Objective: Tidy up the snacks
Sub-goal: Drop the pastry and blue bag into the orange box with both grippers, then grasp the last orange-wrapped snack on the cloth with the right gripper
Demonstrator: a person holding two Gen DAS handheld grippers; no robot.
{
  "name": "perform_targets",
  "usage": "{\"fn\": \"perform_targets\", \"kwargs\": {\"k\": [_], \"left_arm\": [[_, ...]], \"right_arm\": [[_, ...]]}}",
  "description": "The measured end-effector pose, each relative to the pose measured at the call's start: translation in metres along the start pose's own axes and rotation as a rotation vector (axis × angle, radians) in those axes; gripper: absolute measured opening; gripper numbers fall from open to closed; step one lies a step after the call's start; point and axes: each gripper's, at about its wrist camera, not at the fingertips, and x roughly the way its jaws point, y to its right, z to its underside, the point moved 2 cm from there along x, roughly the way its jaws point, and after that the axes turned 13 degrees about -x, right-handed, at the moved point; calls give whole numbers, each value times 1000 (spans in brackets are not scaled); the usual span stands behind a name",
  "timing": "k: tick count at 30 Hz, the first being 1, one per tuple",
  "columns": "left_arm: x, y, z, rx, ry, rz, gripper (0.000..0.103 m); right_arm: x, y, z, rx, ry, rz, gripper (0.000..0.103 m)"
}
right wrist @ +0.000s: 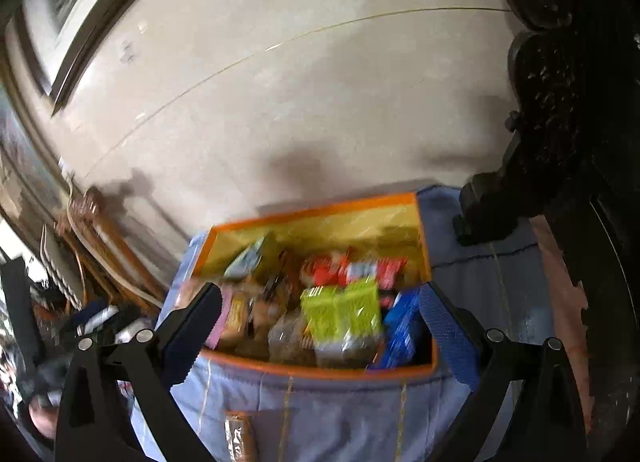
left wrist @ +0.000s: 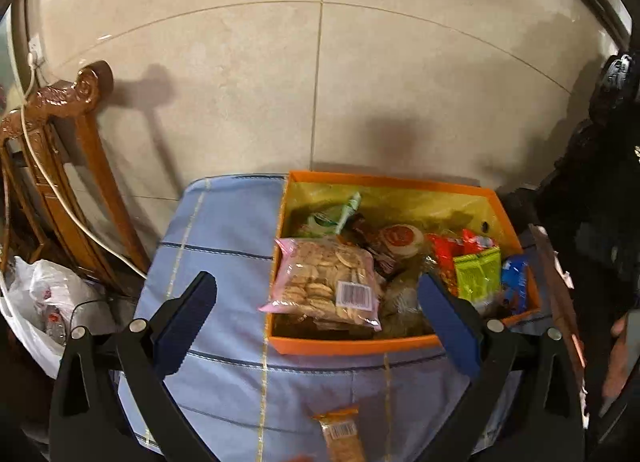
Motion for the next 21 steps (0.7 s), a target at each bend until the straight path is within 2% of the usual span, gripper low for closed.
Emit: {"fn": "perform_targets", "kwargs": {"k": [2,4,6,8,9,12,13,14,15,17,19,21], "left_arm": [[-9,-3,3,24,27,-25,99],[-16,-7,3,28,30,-48,99],[-18,-9,8,32,21,-47,99],[-25,-11,21,47,17,-85,99],[-30,-12,30,51,17,-97,99],[-39,-10,104,101,-10,-143,99],[-24,-5,142,144,-85,-143,99],[-13,-2,160,161,-135,-154,99],[7,1,187,165,-222,-172,99],[27,1,216,110,-329,-135,99],[38,-3,232,44,-379,-120,99],[40,-8,241,10,-391,-136,99]], "right_arm": [[-5,-31,21,-110,-10,-31,99],[-8,-53,42,-190,-21,-9,99],[-7,-57,52,-179,-46,-23,99],[-8,-49,52,-156,-69,3,99],[-10,-44,50,-144,-69,16,99],[-24,-27,50,-98,-55,29,99],[-29,-23,51,-93,-56,44,99],[-30,-20,52,-93,-60,59,99],[-30,-18,54,-96,-66,76,99],[-32,-17,58,-100,-73,83,99],[-30,-20,67,-111,-83,86,99],[-25,-29,84,-133,-118,103,99]]}}
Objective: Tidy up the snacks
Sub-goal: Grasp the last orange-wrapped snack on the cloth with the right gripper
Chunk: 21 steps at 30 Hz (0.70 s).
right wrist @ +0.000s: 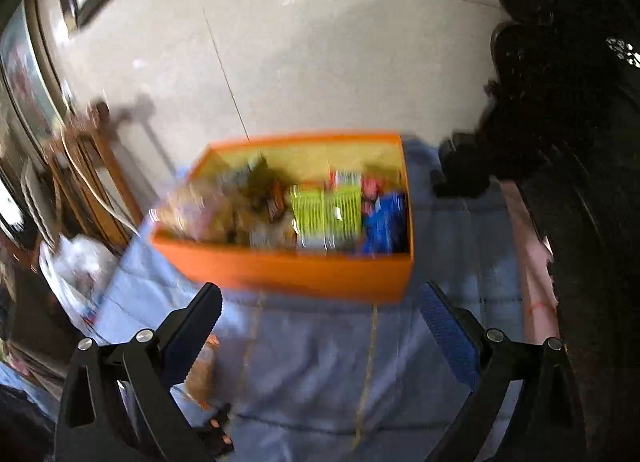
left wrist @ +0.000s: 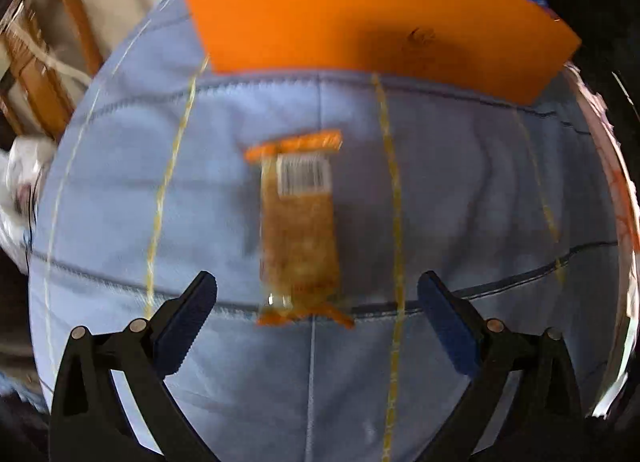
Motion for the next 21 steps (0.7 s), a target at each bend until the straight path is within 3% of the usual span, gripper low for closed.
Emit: {"fn": "perform_targets", "kwargs": {"k": [2,4,7,10,12,14,17,21], "left_arm": [[3,-3,6,1,-18,4,99],[3,-6,7,7,0,-19,99],[0,-5,9,19,14,4,99],[-1,-8,10,42,23,28,99],[-1,-16,10,32,25,76,99],[0,-26,14,46,31,98,99],[0,-29,21,110,50,108,99],[-12,-18,34,219,134,137,99]], "right_arm": [[5,-16,28,0,-11,-34,99],[17,-19,56,23,-79,26,99],[32,-12,84,76,-155,56,99],[56,-23,101,38,-213,98,99],[68,-35,106,42,-217,46,99],[91,-53,103,42,-267,-83,99],[121,-81,91,-47,-342,-128,99],[160,-102,76,-28,-469,-217,99]]}}
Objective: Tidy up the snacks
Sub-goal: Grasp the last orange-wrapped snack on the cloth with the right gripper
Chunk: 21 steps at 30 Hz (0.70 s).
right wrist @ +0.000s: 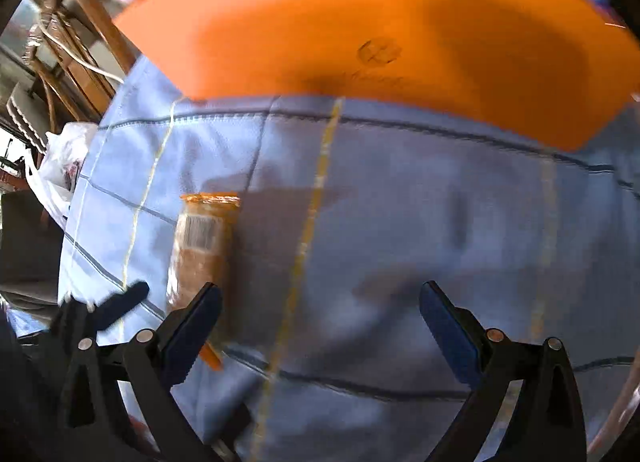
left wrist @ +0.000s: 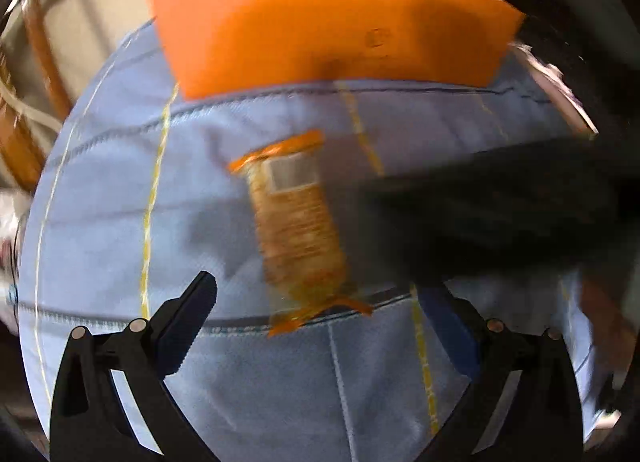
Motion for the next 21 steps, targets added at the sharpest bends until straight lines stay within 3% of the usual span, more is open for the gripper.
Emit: {"fn": "perform_targets", "kwargs": {"k": [1,6,10,11,12,13,14,16,18,21], "left_arm": [[3,0,4,23,13,-7,99],[13,11,15,76,22,-20,99],[16,10,13,-29,64,-28,99],[16,10,12,-43,69,-37,97],[14,11,13,-49,74,-44,91],[12,11,14,-48,89,-44,85],[9,12,17,-39,105,-41,68],[3,16,20,-16,118,-34,51],[1,17,21,-6,113,-33,47],[1,15,19,-10,87,-36,45]], "right_arm": [[6,-3,-8,6,-23,-39,99],[22,-13,-41,-21,-115,-56,100],[25,-29,-48,-92,-144,-38,93],[24,-32,-49,-103,-149,-50,84],[22,-33,-50,-102,-156,-77,66],[21,-35,-51,-85,-169,-160,48],[19,-38,-52,-80,-184,-212,31],[14,-46,-53,-152,-194,-144,28],[12,-46,-52,-149,-194,-131,25],[8,-35,-47,-74,-174,-179,19]]}}
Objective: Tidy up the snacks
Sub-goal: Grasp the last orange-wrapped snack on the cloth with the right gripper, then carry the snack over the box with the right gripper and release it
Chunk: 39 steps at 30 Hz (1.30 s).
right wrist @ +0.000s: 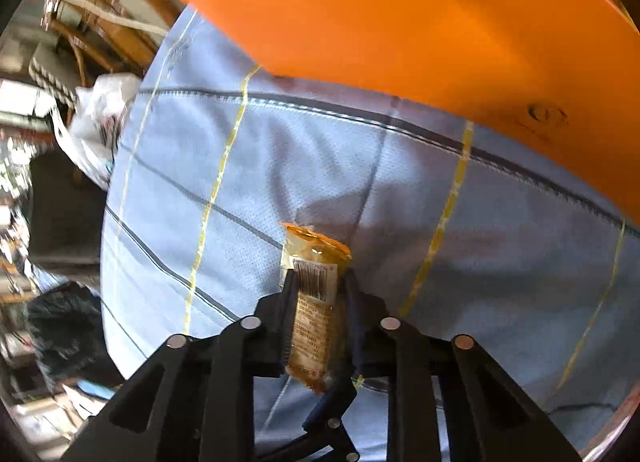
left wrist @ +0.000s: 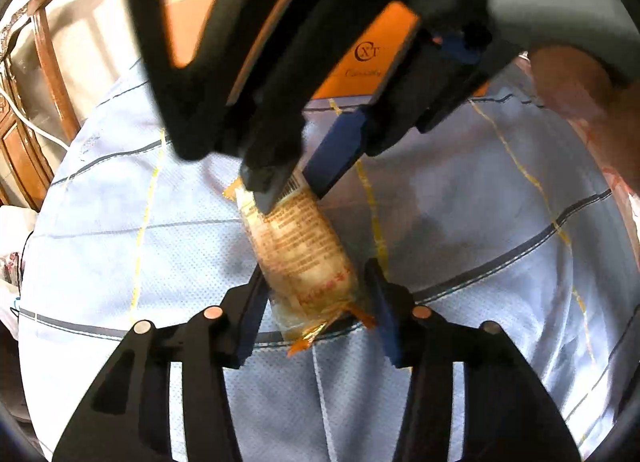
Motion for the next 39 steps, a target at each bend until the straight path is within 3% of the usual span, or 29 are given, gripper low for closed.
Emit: {"fn": "perform_targets", "kwargs": {"k": [4,12,18,23,29,33,38,39], "left_arm": [[12,-10,-29,-40,-33,12,39],[8,-10,-40,-25,-59,30,36],[-16,-11,-68,-9,-26,53,36],[-44,3,-100,44,53,44,36],[-80,25,-162,44,155,64,36],[-88,46,-231,86,240,66,36],[-84,66,-289,72,280,72,36],[-82,67,-297,69,286,69,36]], "right_arm": [[-8,18,17,67,35,-79,14],[-23,20,23,102,67,-96,13],[-59,19,24,101,135,-90,13],[-109,18,15,93,208,-68,13],[-183,27,-10,91,329,-49,13],[-239,52,-40,95,426,-28,13],[-272,87,-79,112,486,-29,13],[-273,96,-88,128,482,-41,18]]}}
